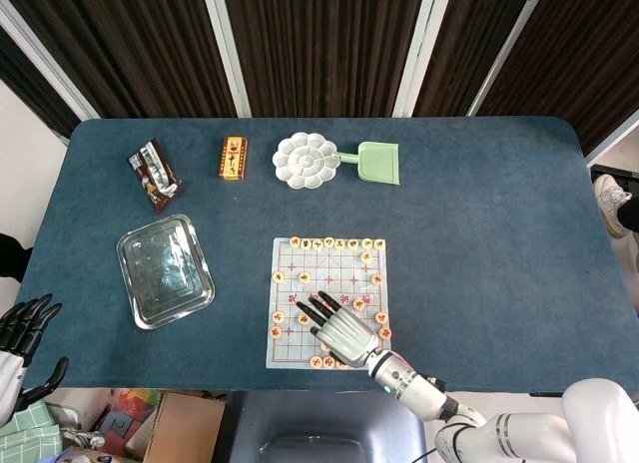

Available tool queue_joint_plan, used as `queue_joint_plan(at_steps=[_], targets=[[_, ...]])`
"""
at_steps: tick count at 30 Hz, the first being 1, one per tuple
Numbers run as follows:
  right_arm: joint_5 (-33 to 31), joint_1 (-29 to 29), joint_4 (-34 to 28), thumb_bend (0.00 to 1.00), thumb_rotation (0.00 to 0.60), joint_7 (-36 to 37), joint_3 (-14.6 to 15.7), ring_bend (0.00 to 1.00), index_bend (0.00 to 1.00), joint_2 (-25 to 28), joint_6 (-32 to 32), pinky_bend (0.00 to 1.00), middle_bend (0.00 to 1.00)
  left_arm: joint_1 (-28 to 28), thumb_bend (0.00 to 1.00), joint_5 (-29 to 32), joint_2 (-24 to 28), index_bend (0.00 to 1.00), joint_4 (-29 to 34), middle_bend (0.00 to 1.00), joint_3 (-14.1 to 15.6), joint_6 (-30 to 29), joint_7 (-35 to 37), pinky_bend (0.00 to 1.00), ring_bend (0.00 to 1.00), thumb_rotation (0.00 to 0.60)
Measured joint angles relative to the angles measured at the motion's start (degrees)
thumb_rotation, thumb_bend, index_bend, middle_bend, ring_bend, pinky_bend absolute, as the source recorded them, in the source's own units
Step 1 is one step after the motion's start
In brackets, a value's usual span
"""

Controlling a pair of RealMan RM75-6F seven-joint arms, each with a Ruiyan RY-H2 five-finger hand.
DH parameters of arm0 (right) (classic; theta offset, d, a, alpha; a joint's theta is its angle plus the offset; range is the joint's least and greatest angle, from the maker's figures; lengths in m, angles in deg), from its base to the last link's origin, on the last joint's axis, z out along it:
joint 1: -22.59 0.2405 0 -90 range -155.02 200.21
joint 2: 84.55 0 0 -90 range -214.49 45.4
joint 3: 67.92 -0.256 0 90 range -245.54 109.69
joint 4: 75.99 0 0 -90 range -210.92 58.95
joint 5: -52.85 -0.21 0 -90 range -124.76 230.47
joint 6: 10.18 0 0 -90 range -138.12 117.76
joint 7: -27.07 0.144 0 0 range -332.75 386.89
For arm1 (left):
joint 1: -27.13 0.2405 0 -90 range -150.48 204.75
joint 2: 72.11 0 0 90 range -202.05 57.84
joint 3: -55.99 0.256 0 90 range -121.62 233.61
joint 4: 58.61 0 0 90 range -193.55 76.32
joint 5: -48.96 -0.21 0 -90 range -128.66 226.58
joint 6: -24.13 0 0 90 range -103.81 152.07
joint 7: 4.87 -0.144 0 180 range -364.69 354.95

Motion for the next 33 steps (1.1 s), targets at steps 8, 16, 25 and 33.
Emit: queue_joint_plan(at_steps=[8, 16, 25, 33], targets=[[-0.9, 0.3, -0.4, 0.44, 0.600, -0.5, 0.6, 0.00, 0.56, 0.3, 0.1, 0.00, 0.06, -0.1, 0.42, -0.3, 0.0, 0.00, -0.1, 0.00, 0.1, 0.0, 0.1, 0.08, 0.00, 0.600], [-0.5, 0.2, -1.5, 0.44, 0.600, 0.4, 0.9, 0.00, 0.53, 1.3, -1.0, 0.00, 0.06, 0.0, 0.42, -0.3, -0.1, 0.00, -0.2, 0.00, 0.0, -0.1, 0.0, 0.08, 0.00, 0.600], [7.1, -4.1, -9.2, 0.44, 0.600, 6.7, 3.2, 0.00, 0.24, 9.5, -12.0, 0.00, 0.02, -0.2, 0.42, 0.3, -0.4, 0.00, -0.1, 0.00, -0.2, 0.7, -1.1, 0.08, 0.00, 0.600], [11.2, -17.4, -17.6, 0.44, 0.600, 11.2, 10.0, 0.00, 0.00, 25.4, -29.7, 0.00, 0.00, 0.0, 0.42, 0.8, -1.3, 0.00, 0.8, 0.00, -0.6, 0.8, -5.1, 0.08, 0.00, 0.600]])
